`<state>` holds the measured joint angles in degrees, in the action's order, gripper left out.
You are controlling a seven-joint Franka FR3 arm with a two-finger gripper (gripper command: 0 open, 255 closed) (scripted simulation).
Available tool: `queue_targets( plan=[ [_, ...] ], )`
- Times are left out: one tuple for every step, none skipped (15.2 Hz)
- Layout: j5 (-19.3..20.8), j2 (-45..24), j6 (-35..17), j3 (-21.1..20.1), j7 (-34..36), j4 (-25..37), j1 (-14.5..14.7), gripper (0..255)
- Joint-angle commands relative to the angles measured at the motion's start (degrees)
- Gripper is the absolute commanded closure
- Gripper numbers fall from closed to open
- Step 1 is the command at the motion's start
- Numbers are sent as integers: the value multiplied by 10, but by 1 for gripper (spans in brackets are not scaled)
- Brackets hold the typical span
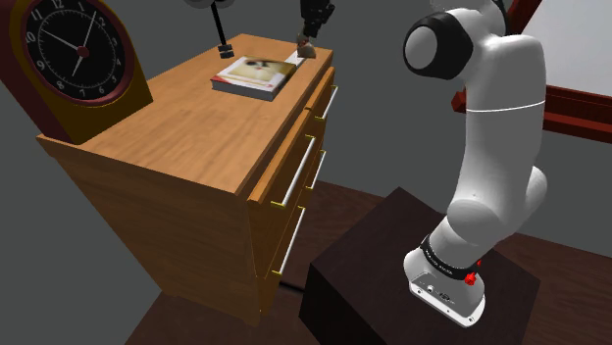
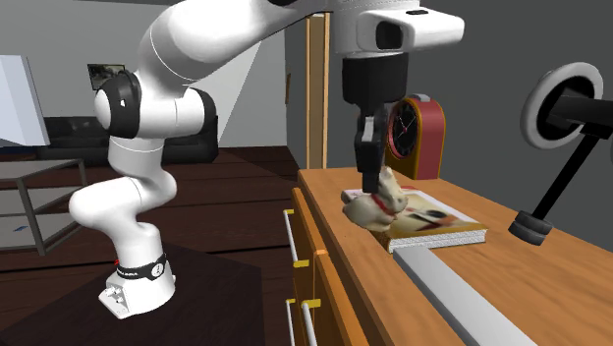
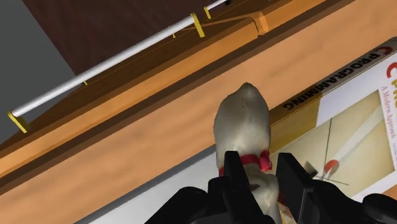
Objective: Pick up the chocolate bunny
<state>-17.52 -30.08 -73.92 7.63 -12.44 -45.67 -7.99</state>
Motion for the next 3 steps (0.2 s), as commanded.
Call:
queue_targets(
  plan=[
    [-5, -32, 37, -3, 9, 70, -8, 255],
    [-6, -35, 41, -4, 10, 78, -9, 255],
    [-6, -35, 41, -4, 10, 78, -9, 255]
  ],
)
